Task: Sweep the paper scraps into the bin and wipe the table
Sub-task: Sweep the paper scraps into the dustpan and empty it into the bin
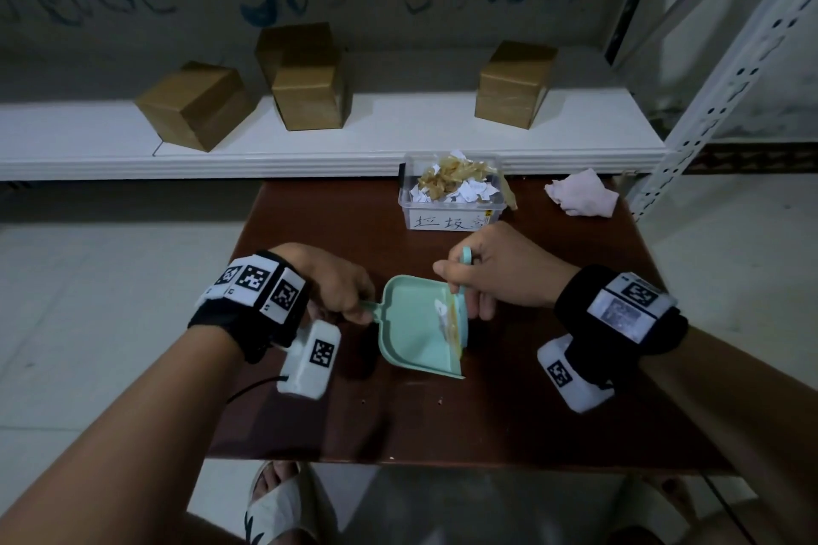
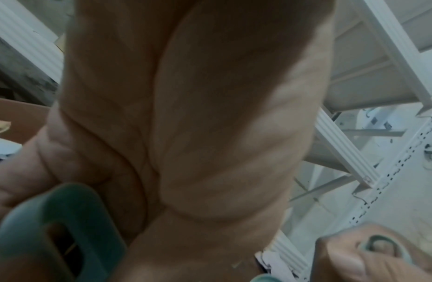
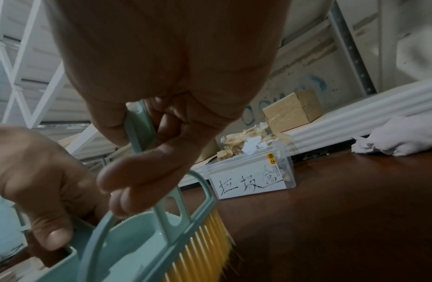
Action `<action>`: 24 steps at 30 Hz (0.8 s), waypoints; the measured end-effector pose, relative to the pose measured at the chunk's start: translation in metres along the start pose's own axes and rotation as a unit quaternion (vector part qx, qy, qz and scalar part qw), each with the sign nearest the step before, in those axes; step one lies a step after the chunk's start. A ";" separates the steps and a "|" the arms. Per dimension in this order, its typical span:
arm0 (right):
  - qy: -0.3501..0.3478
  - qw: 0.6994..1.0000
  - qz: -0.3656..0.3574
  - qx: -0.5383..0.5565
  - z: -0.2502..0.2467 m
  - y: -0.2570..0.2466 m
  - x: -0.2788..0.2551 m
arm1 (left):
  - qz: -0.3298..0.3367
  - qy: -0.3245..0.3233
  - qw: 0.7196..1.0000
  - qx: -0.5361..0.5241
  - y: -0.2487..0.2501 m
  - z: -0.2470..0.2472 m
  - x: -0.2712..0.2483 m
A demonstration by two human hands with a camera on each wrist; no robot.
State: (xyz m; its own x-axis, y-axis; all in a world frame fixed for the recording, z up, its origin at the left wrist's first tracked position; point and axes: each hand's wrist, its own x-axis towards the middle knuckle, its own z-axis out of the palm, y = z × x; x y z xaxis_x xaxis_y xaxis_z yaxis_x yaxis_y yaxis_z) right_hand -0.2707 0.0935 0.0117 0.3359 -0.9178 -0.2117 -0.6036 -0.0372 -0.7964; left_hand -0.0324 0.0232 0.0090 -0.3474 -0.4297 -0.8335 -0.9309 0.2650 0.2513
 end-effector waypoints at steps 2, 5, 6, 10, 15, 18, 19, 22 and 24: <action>0.005 1.000 0.000 0.013 0.000 0.001 0.000 | -0.006 0.004 1.000 0.015 0.003 0.001 0.000; 0.015 0.999 -0.007 0.047 -0.003 0.002 0.001 | -0.013 -0.006 1.000 0.017 0.000 0.002 0.005; 0.021 0.998 -0.010 0.062 -0.005 0.002 0.001 | -0.017 -0.009 1.000 0.014 -0.003 0.002 0.008; 0.047 0.993 -0.028 0.107 -0.013 -0.001 0.001 | -0.023 -0.018 0.999 -0.021 -0.010 0.009 0.019; 0.176 0.973 -0.056 0.141 -0.028 -0.001 0.003 | -0.013 -0.001 0.997 -0.080 -0.012 0.018 0.023; 0.276 0.943 -0.058 0.176 -0.035 0.002 0.007 | -0.014 0.027 0.994 -0.108 -0.011 0.012 0.017; 0.304 0.933 -0.058 0.185 -0.038 0.002 0.008 | -0.009 0.037 0.993 -0.108 -0.010 0.008 0.014; 0.371 0.905 -0.072 0.198 -0.043 0.001 0.008 | 0.033 0.062 0.991 -0.115 -0.006 -0.002 0.005; 0.403 0.886 -0.087 0.210 -0.046 -0.001 0.007 | 0.063 0.127 0.983 -0.119 -0.003 -0.007 0.000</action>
State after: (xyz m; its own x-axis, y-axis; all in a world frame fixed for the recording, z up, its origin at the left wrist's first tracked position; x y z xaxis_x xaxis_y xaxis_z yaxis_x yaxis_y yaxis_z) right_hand -0.3012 0.0689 0.0377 -0.3314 -0.9030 0.2734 -0.2144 -0.2102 -0.9539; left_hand -0.0302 0.0163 0.0117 -0.4505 -0.6162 -0.6460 -0.8682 0.1338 0.4779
